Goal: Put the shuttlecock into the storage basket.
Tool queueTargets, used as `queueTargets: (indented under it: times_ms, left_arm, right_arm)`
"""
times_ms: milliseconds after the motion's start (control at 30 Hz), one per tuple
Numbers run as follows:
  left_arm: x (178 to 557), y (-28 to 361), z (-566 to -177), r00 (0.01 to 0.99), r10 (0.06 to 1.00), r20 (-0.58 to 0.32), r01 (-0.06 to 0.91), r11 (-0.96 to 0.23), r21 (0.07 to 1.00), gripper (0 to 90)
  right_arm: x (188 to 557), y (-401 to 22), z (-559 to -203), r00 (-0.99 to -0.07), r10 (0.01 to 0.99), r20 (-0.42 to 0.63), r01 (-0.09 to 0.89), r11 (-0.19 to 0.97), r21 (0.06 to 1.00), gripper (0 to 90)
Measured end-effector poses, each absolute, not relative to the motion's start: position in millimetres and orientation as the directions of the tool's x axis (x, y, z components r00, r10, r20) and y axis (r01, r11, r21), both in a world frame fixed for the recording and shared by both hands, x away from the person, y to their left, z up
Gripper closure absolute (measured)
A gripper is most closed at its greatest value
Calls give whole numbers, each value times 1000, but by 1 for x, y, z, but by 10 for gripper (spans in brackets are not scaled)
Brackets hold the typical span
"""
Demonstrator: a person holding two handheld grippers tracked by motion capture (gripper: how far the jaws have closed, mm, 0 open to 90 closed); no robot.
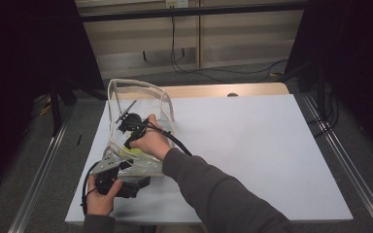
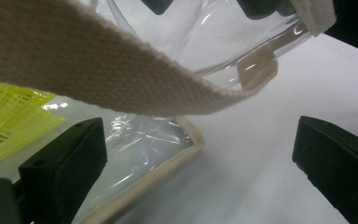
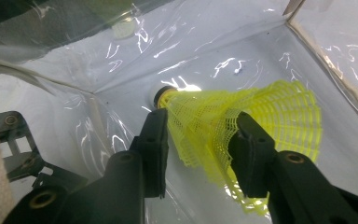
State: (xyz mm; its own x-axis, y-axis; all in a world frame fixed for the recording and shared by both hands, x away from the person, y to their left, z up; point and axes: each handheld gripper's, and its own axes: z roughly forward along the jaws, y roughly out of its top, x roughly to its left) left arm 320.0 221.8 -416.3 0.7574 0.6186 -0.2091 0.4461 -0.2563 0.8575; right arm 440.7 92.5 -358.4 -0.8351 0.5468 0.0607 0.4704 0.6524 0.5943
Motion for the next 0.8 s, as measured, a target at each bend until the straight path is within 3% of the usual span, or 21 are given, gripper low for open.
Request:
queueTargets:
  times_ms: [800]
  left_arm:
    - [320,221,-415,758,620,-205,440,-253,862,29]
  right_arm:
    - [433,80,-350,-823,562,78,490,635,597,476]
